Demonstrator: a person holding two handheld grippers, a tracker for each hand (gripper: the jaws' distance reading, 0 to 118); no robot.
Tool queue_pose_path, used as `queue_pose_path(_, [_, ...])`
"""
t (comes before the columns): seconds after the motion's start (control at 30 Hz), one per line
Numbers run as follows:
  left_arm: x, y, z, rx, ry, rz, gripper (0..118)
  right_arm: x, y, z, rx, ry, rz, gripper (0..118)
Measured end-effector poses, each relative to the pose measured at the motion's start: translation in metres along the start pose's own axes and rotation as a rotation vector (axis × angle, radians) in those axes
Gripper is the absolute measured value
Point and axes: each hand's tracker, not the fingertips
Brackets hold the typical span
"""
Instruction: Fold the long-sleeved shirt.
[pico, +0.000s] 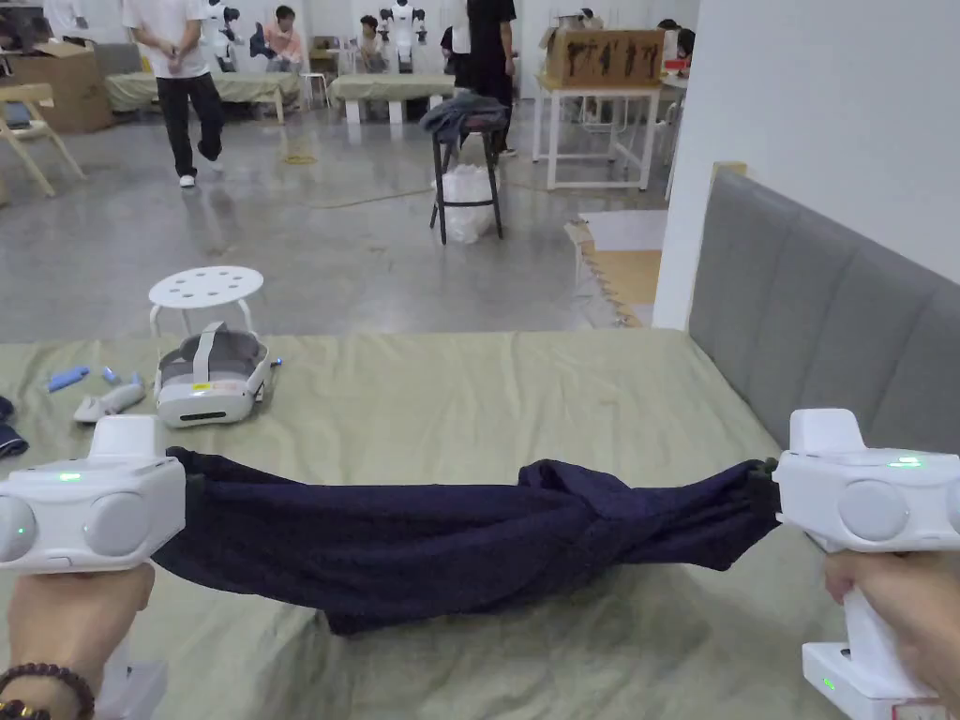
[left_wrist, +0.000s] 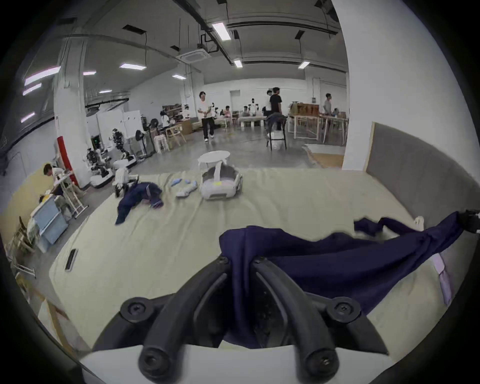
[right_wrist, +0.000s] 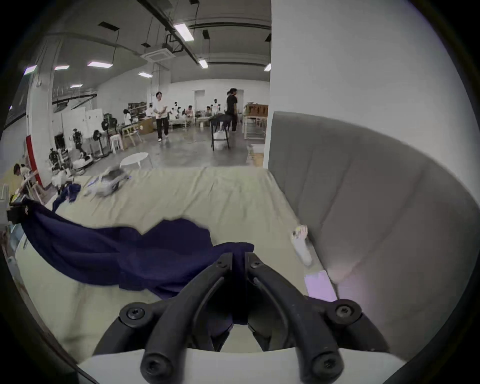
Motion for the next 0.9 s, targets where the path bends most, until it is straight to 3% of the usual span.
queue_pose_path(0.17, [0.014,-0.113,0.032,-0.274,-0.030,-0.060,11,0.004,-0.111,0.006,-0.247,0.037,-0.031,7])
queue_pose_path(0.23, [-0.003,-0.150,0.018,-0.395,-0.086,-0.024,11,0.000,-0.145,-0.001,-0.370,0.015,0.006,7])
queue_pose_path(0.3, [-0.010,-0.167,0.013,-0.425,-0.045,-0.023,12,-0.003,-0.166,-0.008,-0.412,-0.019,0.070,7])
queue_pose_path(0.33, [-0.014,-0.169,0.011,-0.413,-0.049,-0.026,14,-0.002,-0.170,-0.010,-0.435,-0.015,0.055,7])
queue_pose_path(0.37, [-0.010,-0.169,0.029,-0.407,-0.050,-0.023,27,0.001,-0.170,-0.010,-0.445,0.011,0.007,9])
queue_pose_path(0.4, [-0.012,-0.167,0.033,-0.415,-0.050,-0.003,51,0.003,-0.166,-0.007,-0.432,0.025,-0.044,20])
queue_pose_path(0.43, [-0.016,-0.163,0.037,-0.416,-0.038,0.008,81,0.002,-0.155,0.012,-0.383,0.025,-0.090,47])
queue_pose_path(0.47, [-0.020,-0.158,0.043,-0.407,-0.034,0.025,108,0.003,-0.146,0.018,-0.347,0.034,-0.117,99])
queue_pose_path(0.5, [-0.019,-0.149,0.048,-0.365,-0.035,0.042,111,0.003,-0.137,0.022,-0.329,0.041,-0.149,118])
queue_pose_path(0.57, [-0.022,-0.132,0.067,-0.258,-0.073,0.065,100,0.004,-0.117,0.038,-0.239,0.062,-0.138,112])
queue_pose_path(0.6, [-0.022,-0.124,0.074,-0.258,-0.073,0.067,88,0.002,-0.108,0.044,-0.237,0.096,-0.145,113])
queue_pose_path(0.63, [-0.029,-0.120,0.059,-0.278,-0.063,0.075,68,-0.002,-0.098,0.047,-0.280,0.095,-0.120,111])
queue_pose_path(0.67, [-0.029,-0.116,0.060,-0.269,-0.053,0.083,22,-0.006,-0.092,0.051,-0.315,0.116,-0.088,95])
queue_pose_path(0.7, [-0.030,-0.116,0.059,-0.262,-0.052,0.085,7,-0.013,-0.094,0.044,-0.276,0.133,-0.067,56])
queue_pose_path(0.73, [-0.030,-0.118,0.059,-0.257,-0.051,0.091,6,-0.018,-0.093,0.046,-0.224,0.121,-0.049,4])
queue_pose_path(0.77, [-0.035,-0.119,0.052,-0.243,-0.041,0.109,8,-0.024,-0.093,0.046,-0.219,0.079,-0.040,5])
queue_pose_path(0.8, [-0.038,-0.121,0.047,-0.255,-0.041,0.111,20,-0.025,-0.091,0.045,-0.235,0.049,-0.058,5])
queue_pose_path(0.83, [-0.040,-0.124,0.042,-0.274,-0.033,0.127,49,-0.024,-0.094,0.042,-0.245,0.030,-0.104,5])
queue_pose_path(0.87, [-0.043,-0.128,0.036,-0.288,-0.026,0.144,100,-0.024,-0.095,0.040,-0.254,0.072,-0.108,5])
queue_pose_path(0.9, [-0.042,-0.134,0.029,-0.316,-0.020,0.155,110,-0.024,-0.096,0.038,-0.258,0.108,-0.137,5])
